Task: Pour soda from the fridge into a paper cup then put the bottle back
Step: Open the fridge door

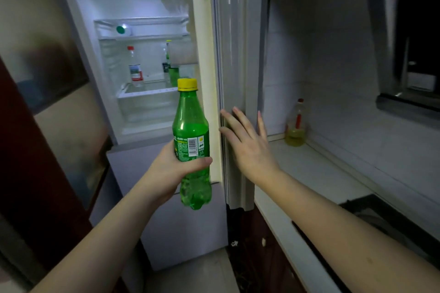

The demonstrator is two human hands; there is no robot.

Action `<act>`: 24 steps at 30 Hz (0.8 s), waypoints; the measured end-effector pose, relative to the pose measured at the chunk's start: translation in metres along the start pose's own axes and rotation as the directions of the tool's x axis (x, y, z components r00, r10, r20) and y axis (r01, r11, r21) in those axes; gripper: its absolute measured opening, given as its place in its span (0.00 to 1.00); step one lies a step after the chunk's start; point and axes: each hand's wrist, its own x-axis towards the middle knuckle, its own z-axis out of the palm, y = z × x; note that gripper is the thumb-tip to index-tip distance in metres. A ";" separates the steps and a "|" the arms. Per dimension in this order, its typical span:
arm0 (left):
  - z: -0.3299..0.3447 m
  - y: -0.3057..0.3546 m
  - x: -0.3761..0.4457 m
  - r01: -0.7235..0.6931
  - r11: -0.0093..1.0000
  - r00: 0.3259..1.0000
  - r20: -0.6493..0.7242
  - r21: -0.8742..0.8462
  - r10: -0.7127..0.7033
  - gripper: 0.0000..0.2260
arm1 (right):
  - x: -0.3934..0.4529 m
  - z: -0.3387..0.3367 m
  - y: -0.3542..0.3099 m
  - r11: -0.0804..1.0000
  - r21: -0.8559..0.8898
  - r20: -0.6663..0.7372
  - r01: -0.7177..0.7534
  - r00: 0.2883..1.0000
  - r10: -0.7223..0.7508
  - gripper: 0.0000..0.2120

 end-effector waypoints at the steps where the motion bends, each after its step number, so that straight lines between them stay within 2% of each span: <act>1: 0.007 0.001 0.001 0.004 1.000 1.000 0.009 0.000 -0.004 0.23 | -0.004 -0.002 0.009 1.000 -0.002 0.013 -0.012 1.000 0.012 0.25; 5: 0.024 0.000 0.007 0.014 1.000 1.000 0.015 -0.020 -0.013 0.28 | -0.019 -0.006 0.034 1.000 0.002 0.073 -0.032 0.997 0.031 0.23; 10: 0.030 -0.005 0.013 0.045 0.999 0.999 -0.007 -0.016 -0.046 0.23 | -0.031 -0.005 0.048 0.991 0.090 0.127 -0.095 0.988 0.084 0.21; 13: 0.026 -0.007 0.015 0.054 0.999 0.998 -0.021 -0.006 -0.054 0.30 | -0.032 -0.004 0.047 0.982 0.123 0.076 -0.142 0.988 0.134 0.19; 17: 0.014 -0.011 0.018 0.075 0.997 0.995 -0.060 -0.001 -0.075 0.27 | -0.023 0.001 0.032 0.995 0.097 -0.027 -0.026 0.999 0.029 0.19; 20: -0.005 -0.015 0.020 0.084 0.996 0.991 -0.104 0.011 -0.082 0.29 | -0.004 0.008 0.015 0.986 0.166 -0.085 -0.021 0.996 0.036 0.20; 24: -0.041 -0.018 0.027 0.095 0.994 0.984 -0.158 0.046 -0.087 0.32 | 0.029 0.030 -0.006 0.969 0.246 -0.024 -0.024 0.999 0.031 0.22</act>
